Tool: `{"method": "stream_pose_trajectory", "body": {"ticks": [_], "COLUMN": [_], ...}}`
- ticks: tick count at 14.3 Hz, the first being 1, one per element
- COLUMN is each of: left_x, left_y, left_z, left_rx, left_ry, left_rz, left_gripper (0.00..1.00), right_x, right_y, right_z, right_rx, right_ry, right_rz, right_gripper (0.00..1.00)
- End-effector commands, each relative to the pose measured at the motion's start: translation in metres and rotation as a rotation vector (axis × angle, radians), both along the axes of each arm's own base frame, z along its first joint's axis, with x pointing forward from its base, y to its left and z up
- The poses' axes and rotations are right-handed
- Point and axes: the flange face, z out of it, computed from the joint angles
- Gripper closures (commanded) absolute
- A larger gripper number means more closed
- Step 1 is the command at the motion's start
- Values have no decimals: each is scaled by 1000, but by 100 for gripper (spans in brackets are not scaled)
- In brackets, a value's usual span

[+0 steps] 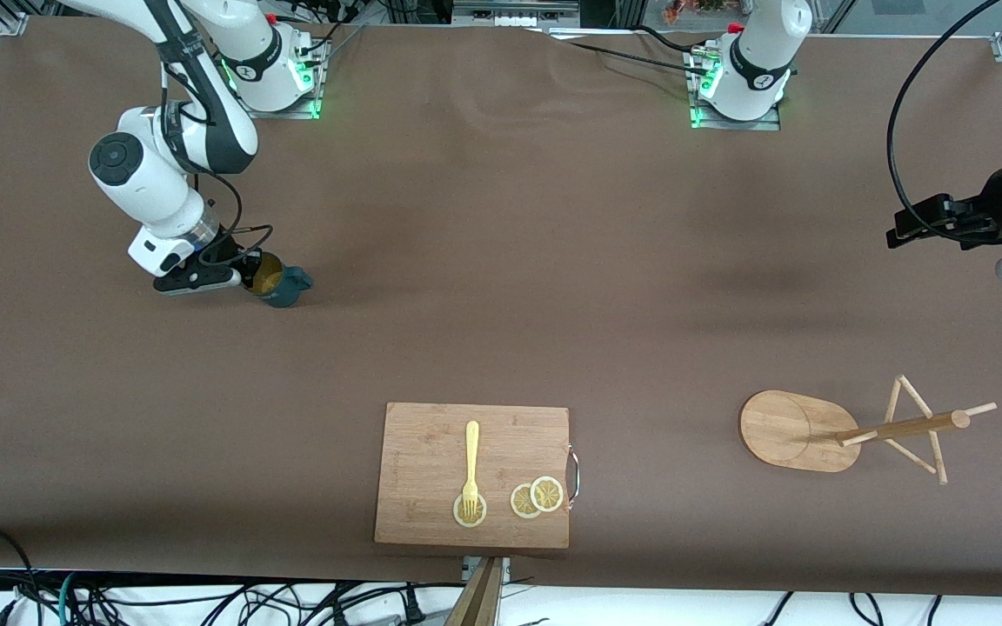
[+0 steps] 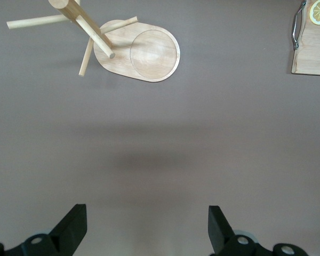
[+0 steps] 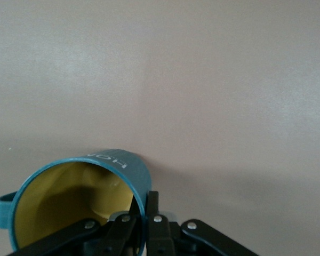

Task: Pass cup and hang on rack
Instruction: 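Carry the teal mug toward the table middle with the right gripper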

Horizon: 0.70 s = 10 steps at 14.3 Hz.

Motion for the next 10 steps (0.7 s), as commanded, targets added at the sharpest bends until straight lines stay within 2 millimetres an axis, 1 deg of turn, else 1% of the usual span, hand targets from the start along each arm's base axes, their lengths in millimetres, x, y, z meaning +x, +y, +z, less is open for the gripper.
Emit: {"method": "stream_pose_trajectory", "body": {"ticks": [1,2,5,7,8,9,10], "left_x": [5,5,6,7,7,7,7], "left_y": [3,3,1,-5,-5,-3,1], "left_z": [4,4,1,0,0,0,0], "left_rx": [17,19,17,17,17,19,17], "left_ry": [-11,-11,-6,-3,-3,-3,-3], "left_rz": [-9,-11,-14,-23,-23,-20,-14], "left_gripper": [0,0,0,0,0,0,0], "right_x": [10,14,32,43,47,51,54], "right_y": [3,10,48,82,104,120,141], "right_z": [22,28,59,80,89,93,96], "right_rx": [-1,-1,6,1,-1,0,5], "right_ry": [38,57,101,151,157,157,149], "right_rz": [3,16,57,24,4,-23,-39], "right_gripper": [100,100,100,100,100,100,100]}}
